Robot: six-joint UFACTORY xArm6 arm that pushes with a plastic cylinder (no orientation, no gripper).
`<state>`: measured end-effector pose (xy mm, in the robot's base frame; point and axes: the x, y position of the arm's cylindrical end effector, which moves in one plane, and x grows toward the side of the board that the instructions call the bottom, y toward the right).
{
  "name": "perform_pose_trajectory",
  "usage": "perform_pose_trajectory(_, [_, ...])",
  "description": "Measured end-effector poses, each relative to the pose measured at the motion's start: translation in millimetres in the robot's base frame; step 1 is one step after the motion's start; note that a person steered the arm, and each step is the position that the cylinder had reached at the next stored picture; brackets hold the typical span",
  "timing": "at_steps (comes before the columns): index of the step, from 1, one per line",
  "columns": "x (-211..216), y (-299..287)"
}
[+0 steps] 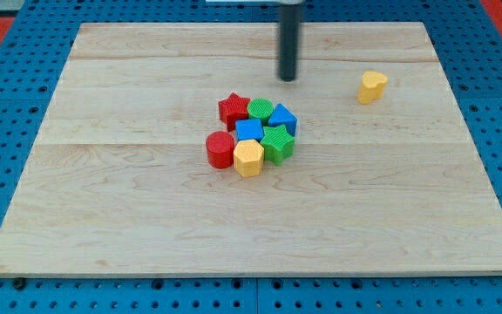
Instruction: Place the yellow heart above the red star
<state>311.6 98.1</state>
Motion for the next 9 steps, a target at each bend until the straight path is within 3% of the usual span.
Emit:
perform_pose_trajectory(1, [-18,104])
perform_pose_trajectory(2, [-2,149])
perform_pose_trajectory(3, [25,112])
perform_pose_trajectory(4, [24,68])
perform_pose_trajectory(5, [31,44])
perform_pose_trajectory(6, [42,66])
perform_pose_trajectory(7, [56,17])
perform_pose_trajectory(9, [10,-64])
